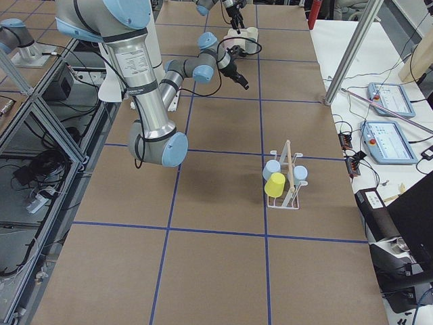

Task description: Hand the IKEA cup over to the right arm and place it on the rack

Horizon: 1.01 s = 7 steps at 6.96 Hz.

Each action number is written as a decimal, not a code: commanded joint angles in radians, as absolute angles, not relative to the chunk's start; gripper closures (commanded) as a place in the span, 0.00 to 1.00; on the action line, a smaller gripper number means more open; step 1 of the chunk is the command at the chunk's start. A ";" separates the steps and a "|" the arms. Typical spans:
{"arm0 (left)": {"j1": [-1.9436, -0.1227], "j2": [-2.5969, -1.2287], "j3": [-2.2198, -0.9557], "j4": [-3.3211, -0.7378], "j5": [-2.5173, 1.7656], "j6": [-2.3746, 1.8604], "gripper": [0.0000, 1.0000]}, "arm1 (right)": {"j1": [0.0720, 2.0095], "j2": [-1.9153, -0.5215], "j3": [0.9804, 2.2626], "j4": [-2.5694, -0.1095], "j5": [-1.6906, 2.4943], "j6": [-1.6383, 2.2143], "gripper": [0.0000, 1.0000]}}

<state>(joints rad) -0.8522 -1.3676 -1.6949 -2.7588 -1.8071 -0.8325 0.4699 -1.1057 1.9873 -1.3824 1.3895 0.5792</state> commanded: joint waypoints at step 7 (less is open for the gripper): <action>-0.746 -1.325 -1.707 -2.812 -1.835 -0.864 0.00 | 0.465 -1.109 1.983 -1.384 1.385 0.580 0.01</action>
